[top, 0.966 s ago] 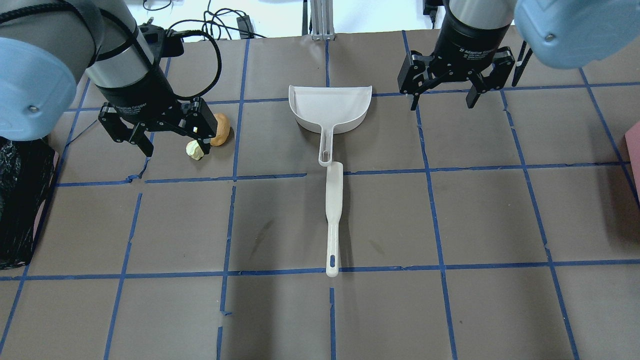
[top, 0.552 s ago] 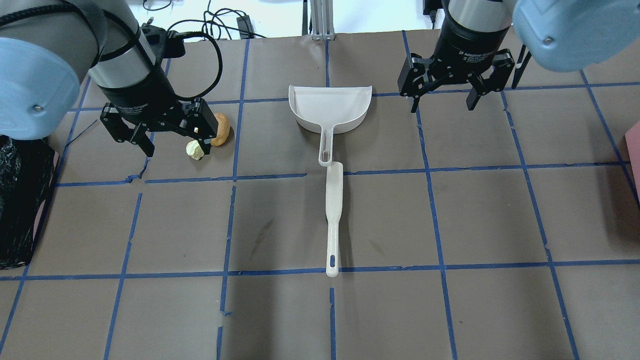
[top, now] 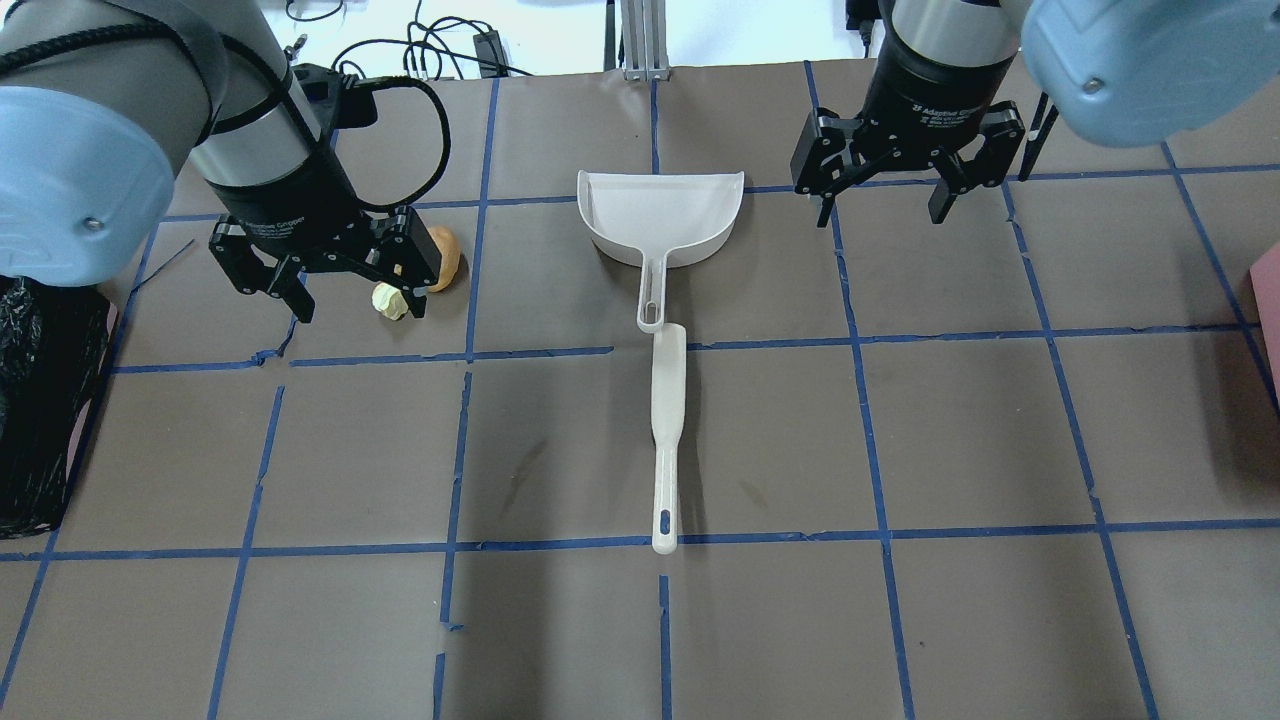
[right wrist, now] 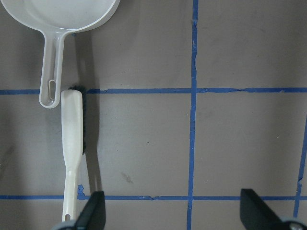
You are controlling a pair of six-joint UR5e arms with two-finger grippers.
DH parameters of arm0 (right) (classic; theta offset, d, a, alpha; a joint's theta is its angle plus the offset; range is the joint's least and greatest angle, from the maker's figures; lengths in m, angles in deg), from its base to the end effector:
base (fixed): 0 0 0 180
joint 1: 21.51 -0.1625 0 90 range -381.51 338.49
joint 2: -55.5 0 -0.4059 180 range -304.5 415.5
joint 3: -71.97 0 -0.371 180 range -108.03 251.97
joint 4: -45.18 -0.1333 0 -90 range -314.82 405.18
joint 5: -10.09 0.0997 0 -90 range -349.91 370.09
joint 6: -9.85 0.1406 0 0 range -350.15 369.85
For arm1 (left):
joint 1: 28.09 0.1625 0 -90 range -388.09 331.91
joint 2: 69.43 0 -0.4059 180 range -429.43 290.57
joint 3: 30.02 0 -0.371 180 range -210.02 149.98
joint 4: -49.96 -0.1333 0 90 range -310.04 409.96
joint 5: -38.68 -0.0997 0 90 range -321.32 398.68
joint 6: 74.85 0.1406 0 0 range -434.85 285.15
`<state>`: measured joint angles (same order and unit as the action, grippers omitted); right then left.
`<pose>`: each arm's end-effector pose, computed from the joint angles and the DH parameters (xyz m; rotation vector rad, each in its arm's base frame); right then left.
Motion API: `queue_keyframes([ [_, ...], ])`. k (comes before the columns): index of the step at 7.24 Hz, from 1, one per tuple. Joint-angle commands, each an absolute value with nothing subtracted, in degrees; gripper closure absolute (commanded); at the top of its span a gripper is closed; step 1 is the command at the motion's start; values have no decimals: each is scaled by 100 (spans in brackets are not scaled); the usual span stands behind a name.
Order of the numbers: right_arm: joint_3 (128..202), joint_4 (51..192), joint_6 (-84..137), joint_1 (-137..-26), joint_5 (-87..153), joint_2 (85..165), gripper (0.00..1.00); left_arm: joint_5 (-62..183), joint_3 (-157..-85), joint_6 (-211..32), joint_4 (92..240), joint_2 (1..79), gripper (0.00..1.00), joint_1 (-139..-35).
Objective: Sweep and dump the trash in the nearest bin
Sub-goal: 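Move the left gripper toward the white dustpan handle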
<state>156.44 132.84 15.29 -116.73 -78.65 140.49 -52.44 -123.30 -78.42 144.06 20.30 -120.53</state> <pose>0.1815 -0.4871 0.4266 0.0065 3.1222 0.0526 -0.1496 -0.4441 0.3971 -0.0288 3.1096 0.1913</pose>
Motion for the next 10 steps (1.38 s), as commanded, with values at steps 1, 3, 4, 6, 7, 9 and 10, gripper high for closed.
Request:
queue_keyframes([
  [1, 15687, 13254, 1469, -11643, -7885, 14040, 0, -5185, -12502, -7959, 13956, 2101, 0, -12256],
  [3, 15967, 13245, 1495, -11669, -7885, 14172, 0, -4791, -12336, -8021, 13278, 2669, 0, -12345],
  [4, 16090, 13280, 1486, -11669, -7885, 14233, 0, -4798, -12231, -8056, 13258, 2803, 0, -12372],
  [6, 16362, 13289, 1669, -11730, -7806, 14400, 0, -4780, -11968, -8074, 13135, 3136, 0, -12381],
  [7, 16477, 13289, 1879, -11783, -7797, 14479, 0, -4737, -11801, -8126, 13074, 3312, 0, -12381],
  [9, 16574, 13298, 1882, -11924, -7858, 14489, 0, -4262, -11642, -8240, 12504, 3848, 0, -12677],
  [10, 16679, 13315, 1890, -11924, -7867, 14498, 0, -4288, -11554, -8328, 12267, 4076, 0, -12810],
])
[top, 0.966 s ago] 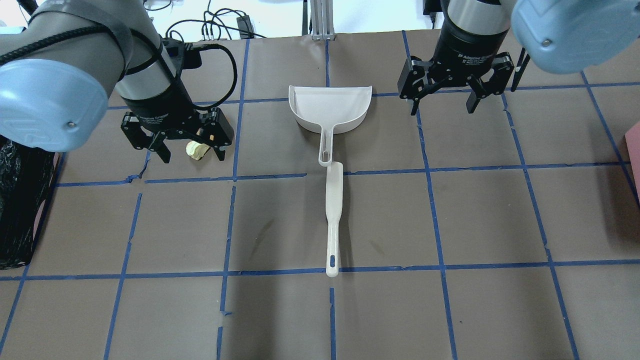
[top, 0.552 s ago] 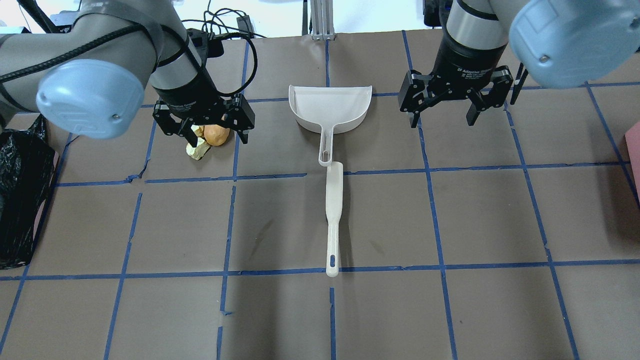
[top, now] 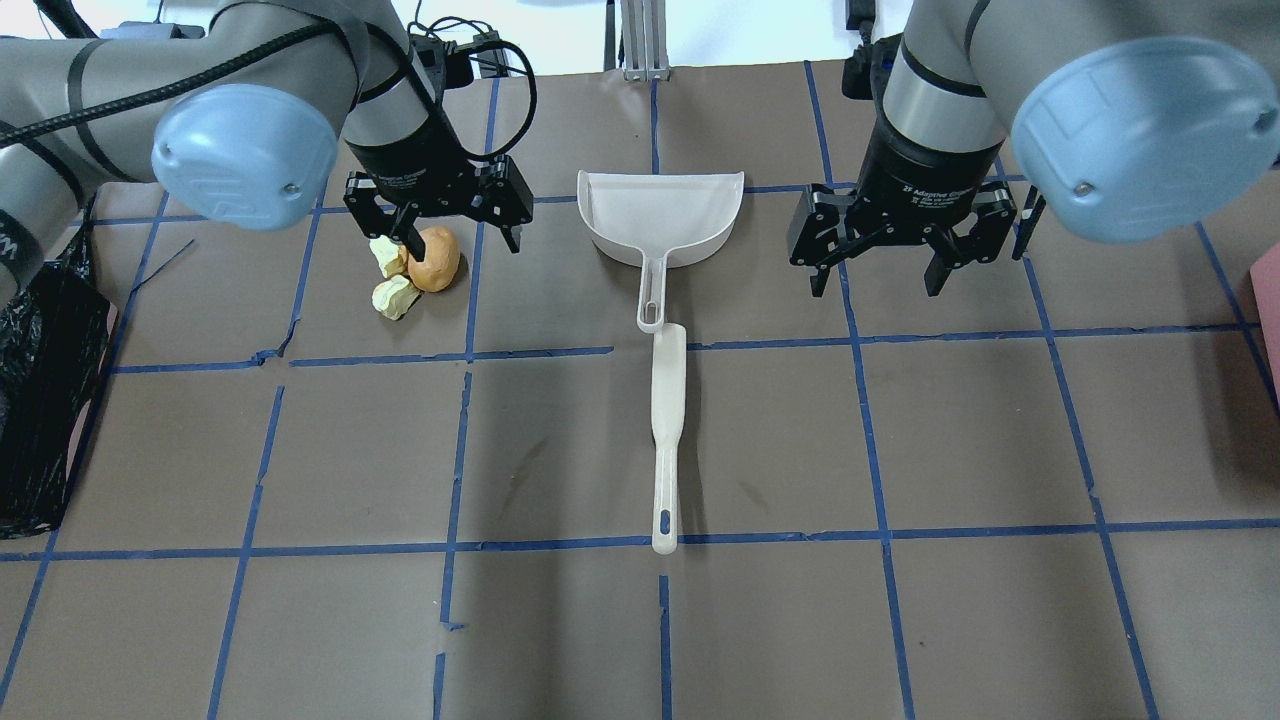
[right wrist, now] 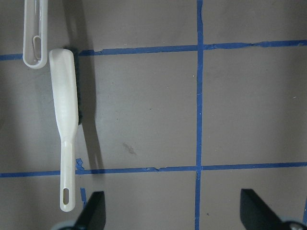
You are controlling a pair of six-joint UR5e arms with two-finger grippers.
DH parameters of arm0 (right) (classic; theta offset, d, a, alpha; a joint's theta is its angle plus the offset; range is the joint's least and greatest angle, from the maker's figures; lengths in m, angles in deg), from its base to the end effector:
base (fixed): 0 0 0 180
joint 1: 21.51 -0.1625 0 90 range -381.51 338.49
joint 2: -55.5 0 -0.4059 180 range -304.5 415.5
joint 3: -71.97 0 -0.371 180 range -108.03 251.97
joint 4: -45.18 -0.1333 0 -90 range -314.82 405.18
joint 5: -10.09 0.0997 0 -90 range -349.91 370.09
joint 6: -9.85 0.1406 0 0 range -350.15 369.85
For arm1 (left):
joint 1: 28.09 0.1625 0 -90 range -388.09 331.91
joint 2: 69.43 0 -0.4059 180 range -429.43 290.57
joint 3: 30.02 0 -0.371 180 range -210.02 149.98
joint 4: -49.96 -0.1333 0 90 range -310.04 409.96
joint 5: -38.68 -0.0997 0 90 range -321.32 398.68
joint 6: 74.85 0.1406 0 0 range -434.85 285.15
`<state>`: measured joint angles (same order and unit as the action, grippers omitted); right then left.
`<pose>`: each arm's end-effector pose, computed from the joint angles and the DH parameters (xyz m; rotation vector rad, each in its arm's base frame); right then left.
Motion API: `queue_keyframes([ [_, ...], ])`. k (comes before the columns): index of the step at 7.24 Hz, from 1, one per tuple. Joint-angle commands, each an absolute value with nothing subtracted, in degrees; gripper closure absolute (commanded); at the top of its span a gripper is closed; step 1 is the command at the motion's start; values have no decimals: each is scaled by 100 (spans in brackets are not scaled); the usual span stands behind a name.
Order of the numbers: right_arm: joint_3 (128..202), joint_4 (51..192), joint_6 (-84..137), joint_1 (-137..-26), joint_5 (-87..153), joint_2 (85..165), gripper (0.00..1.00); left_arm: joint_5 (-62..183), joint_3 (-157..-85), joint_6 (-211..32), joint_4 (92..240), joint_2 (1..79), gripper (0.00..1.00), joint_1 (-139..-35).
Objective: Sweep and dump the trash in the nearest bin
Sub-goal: 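Lower the left gripper onto the dustpan handle and close it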
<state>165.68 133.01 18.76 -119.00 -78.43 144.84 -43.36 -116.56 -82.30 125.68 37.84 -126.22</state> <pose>0.1954 -0.4359 0.3891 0.0411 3.1267 0.1826 -0.2335 -0.5542 0.3231 -0.0187 -3.0027 -0.0161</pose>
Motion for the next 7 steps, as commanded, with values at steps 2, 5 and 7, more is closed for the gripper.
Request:
queue_keyframes([
  [2, 16707, 13351, 1882, -11924, -7867, 14533, 0, -4349, -11439, -8433, 12151, 4359, 0, -13108],
  [5, 16803, 13351, 1882, -11933, -7885, 14585, 1, -4760, -11431, -8670, 11536, 4877, 0, -13531],
  [7, 16830, 13351, 1855, -11933, -7894, 14577, 1, -4789, -11430, -8899, 11483, 5027, 0, -13663],
])
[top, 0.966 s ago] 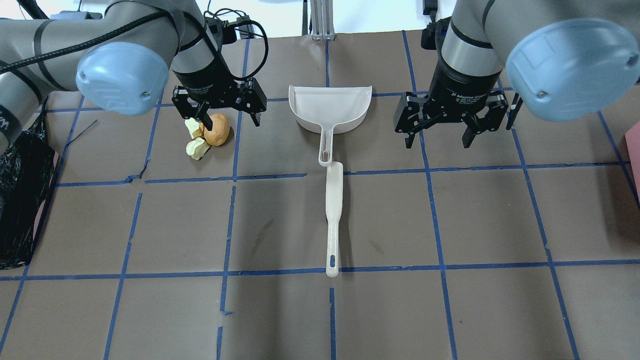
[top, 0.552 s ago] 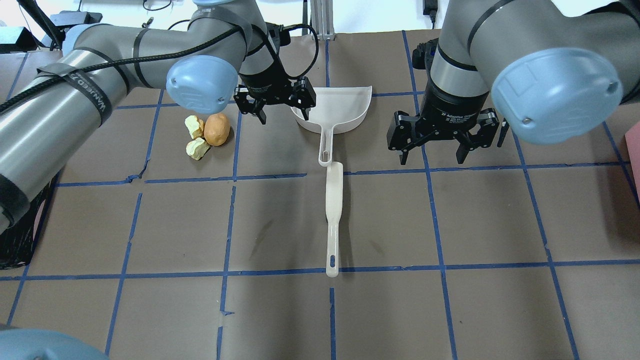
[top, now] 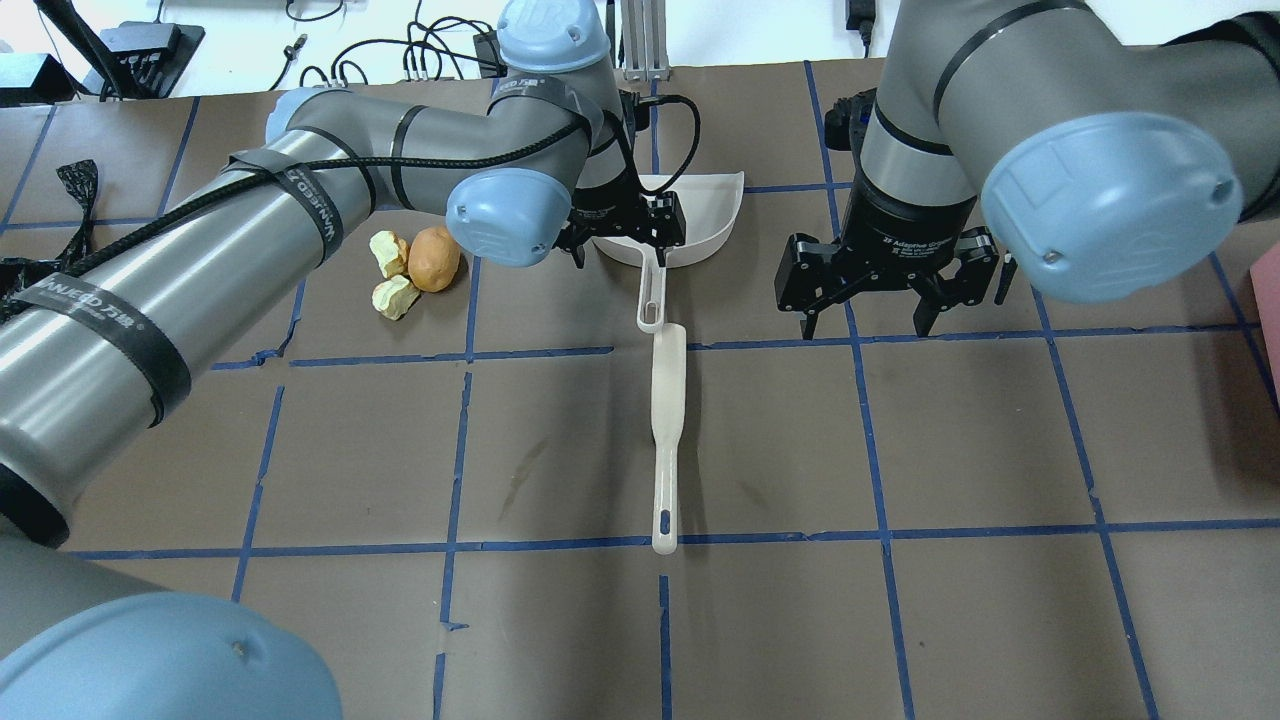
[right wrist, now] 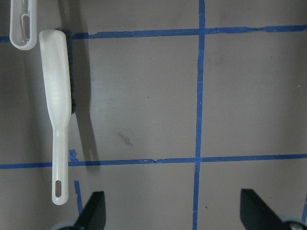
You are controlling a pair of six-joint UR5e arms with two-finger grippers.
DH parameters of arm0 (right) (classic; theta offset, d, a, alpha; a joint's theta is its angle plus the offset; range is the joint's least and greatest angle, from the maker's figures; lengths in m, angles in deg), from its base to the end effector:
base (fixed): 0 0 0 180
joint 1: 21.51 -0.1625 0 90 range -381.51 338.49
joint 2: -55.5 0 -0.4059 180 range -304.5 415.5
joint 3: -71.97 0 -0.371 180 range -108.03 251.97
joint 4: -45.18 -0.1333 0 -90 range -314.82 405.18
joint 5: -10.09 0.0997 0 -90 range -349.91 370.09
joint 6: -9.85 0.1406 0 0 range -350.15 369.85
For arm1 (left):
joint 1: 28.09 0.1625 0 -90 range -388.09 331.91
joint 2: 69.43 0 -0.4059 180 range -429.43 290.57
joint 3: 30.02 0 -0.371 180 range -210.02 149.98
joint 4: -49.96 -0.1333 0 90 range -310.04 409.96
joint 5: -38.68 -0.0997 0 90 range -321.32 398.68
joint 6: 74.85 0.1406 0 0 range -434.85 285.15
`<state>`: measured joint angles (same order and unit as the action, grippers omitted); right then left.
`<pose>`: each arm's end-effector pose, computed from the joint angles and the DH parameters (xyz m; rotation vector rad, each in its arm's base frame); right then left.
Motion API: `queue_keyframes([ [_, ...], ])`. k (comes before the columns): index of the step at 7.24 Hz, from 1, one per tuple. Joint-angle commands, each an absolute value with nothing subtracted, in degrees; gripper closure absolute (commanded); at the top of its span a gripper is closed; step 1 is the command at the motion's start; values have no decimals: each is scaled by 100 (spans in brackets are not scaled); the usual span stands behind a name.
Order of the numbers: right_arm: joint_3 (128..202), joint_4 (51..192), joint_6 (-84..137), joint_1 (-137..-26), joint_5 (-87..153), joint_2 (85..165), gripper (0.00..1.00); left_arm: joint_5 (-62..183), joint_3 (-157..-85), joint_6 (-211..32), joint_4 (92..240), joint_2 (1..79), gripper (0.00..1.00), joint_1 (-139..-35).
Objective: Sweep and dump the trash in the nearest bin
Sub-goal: 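Lower the left gripper onto the dustpan handle and close it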
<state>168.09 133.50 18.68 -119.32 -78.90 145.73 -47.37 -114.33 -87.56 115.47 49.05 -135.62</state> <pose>0.1954 -0.4251 0.3778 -0.0297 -3.1328 -0.2091 -0.3289 -0.5666 0.2383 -0.1305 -3.0645 0.0163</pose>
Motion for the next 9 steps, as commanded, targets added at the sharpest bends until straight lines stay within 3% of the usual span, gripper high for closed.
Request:
queue_keyframes([
  [1, 16830, 13351, 1864, -11933, -7894, 14577, 1, -4798, -11430, -9022, 11282, 5193, 0, -13768],
  [4, 16812, 13351, 1873, -11933, -7894, 14586, 1, -4798, -11579, -9041, 11280, 5204, 0, -13892],
  [9, 16803, 13351, 1881, -11942, -7894, 14586, 1, -4789, -11615, -9032, 11280, 5274, 16, -13892],
])
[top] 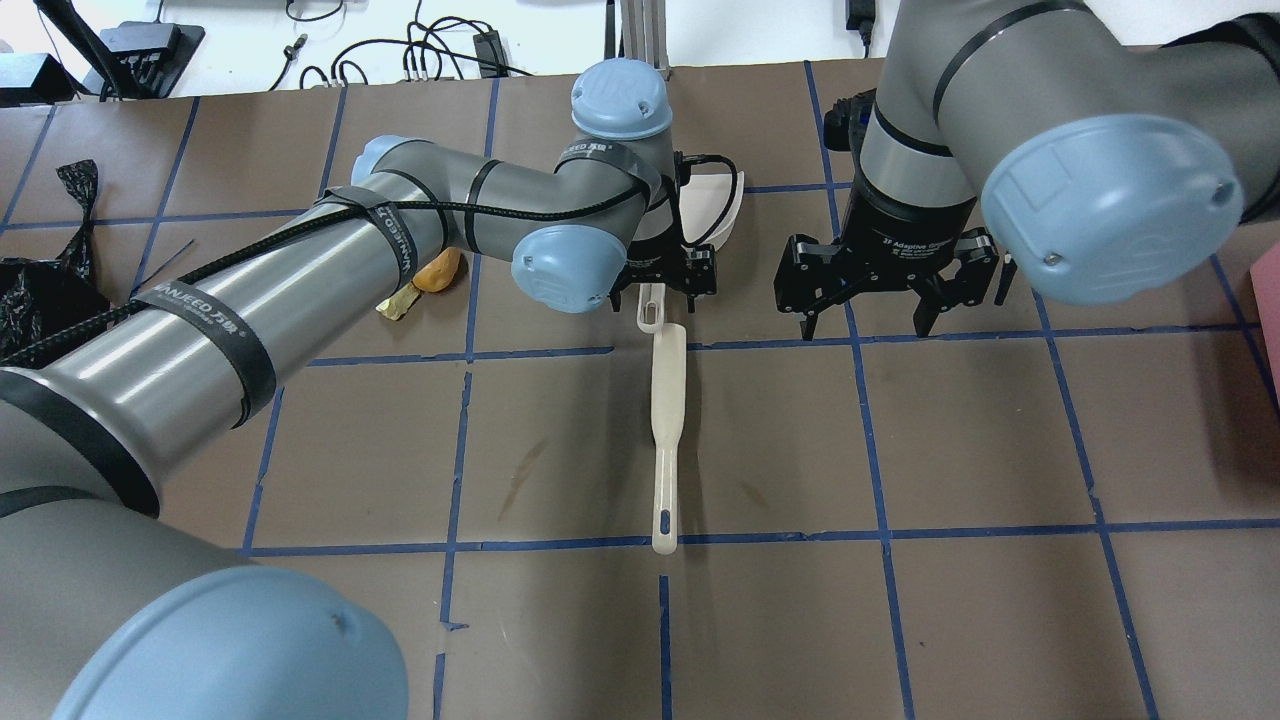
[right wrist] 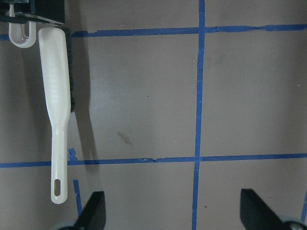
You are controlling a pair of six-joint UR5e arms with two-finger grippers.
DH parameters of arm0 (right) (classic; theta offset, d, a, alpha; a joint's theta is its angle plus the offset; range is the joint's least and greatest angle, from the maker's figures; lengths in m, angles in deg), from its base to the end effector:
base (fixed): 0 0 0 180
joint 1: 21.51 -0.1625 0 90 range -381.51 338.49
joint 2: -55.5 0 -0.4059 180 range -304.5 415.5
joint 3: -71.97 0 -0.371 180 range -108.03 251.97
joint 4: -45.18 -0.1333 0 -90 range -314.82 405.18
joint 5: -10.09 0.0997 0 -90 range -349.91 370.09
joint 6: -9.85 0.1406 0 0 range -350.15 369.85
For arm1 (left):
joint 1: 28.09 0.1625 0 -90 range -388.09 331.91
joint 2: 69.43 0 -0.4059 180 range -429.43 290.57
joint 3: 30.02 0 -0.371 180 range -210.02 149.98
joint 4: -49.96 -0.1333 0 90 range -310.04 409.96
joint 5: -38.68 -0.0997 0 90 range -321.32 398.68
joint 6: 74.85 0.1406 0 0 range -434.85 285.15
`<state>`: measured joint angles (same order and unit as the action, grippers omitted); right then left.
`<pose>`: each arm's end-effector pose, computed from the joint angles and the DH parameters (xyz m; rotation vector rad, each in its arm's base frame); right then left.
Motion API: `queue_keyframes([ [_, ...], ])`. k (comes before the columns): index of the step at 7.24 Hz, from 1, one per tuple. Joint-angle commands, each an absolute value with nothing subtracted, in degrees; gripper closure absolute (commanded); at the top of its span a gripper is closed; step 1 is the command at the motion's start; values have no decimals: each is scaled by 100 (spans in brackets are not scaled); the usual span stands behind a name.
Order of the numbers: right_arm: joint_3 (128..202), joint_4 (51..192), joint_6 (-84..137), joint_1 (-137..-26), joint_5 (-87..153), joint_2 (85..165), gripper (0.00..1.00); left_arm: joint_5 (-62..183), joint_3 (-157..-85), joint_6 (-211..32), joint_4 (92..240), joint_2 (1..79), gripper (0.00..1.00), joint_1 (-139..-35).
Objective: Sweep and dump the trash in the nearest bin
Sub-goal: 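Lift the dustpan with the left gripper and pull it away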
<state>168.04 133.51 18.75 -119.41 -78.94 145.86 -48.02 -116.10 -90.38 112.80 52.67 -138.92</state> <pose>0.1959 -0.4245 0.3793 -0.0290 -3.1327 -0.2038 -0.3597 -0.5478 0.1890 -0.1422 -3.0887 -0.0539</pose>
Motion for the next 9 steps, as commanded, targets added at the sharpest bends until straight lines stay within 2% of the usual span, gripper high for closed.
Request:
queue_keyframes([
  [1, 16803, 13351, 1882, -11942, -7885, 14586, 1, -4798, -11606, -9032, 11324, 5265, 25, -13892],
  [3, 16795, 13351, 1882, -11959, -7894, 14586, 1, -4816, -11597, -9023, 11298, 5256, 29, -13892],
  [9, 16786, 13359, 1890, -11959, -7885, 14577, 0, -4737, -11554, -8988, 11324, 5248, 83, -13866],
])
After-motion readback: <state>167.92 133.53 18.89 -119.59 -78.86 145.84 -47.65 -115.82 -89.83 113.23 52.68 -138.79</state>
